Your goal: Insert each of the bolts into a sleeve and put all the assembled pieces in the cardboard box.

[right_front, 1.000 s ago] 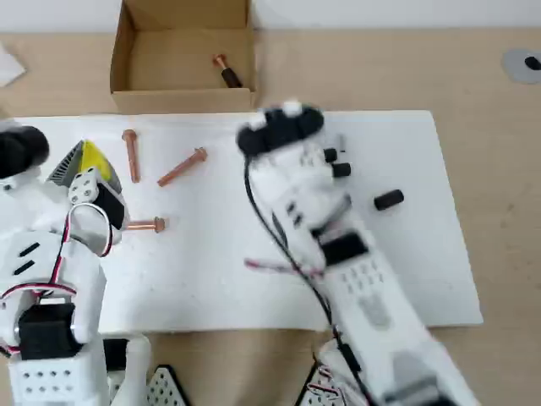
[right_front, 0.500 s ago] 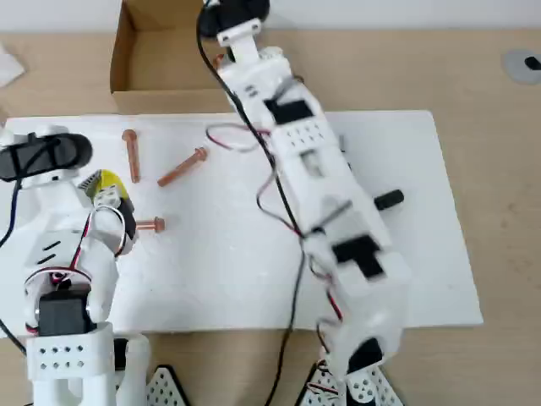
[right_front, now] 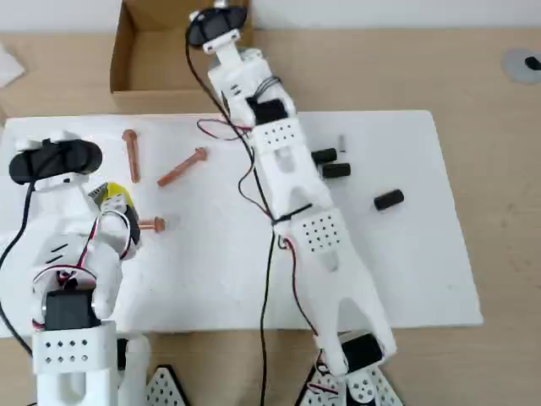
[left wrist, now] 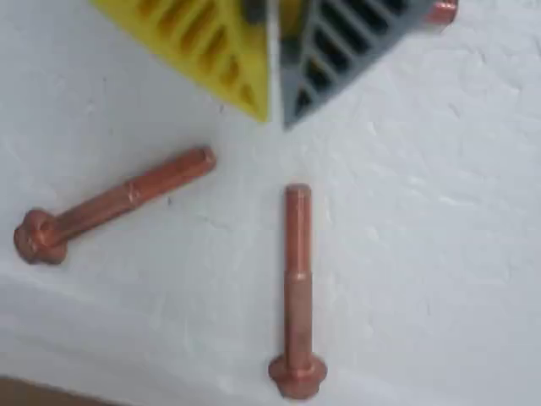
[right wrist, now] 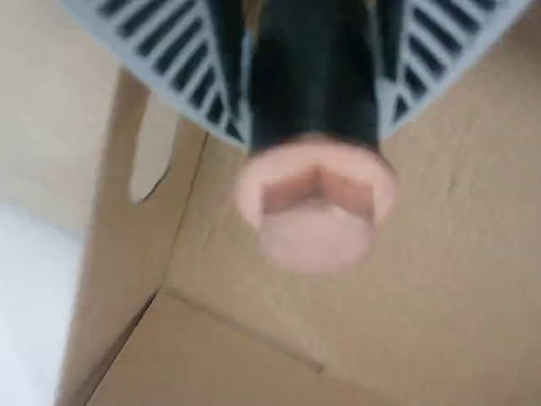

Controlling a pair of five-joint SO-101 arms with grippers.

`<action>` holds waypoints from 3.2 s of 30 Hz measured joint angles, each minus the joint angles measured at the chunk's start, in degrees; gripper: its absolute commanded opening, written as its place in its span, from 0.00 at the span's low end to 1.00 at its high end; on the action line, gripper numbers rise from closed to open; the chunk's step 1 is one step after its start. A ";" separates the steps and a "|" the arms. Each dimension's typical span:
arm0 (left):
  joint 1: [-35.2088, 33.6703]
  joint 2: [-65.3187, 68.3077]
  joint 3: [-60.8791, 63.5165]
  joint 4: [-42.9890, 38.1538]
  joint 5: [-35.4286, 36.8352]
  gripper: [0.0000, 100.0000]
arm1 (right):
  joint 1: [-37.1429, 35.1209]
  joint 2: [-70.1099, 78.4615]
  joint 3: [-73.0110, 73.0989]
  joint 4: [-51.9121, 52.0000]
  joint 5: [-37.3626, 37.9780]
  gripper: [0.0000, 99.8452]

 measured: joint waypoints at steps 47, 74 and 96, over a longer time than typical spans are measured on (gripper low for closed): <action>-3.16 89.67 -79.21 31.47 6.68 0.11 | 8.26 -21.45 -9.41 46.15 3.52 0.26; -3.78 114.29 -102.24 35.25 3.52 0.11 | 13.80 -21.45 -9.41 51.96 3.52 0.26; -3.52 121.76 -103.82 29.71 3.78 0.02 | 13.80 -21.45 -9.41 53.54 3.52 0.26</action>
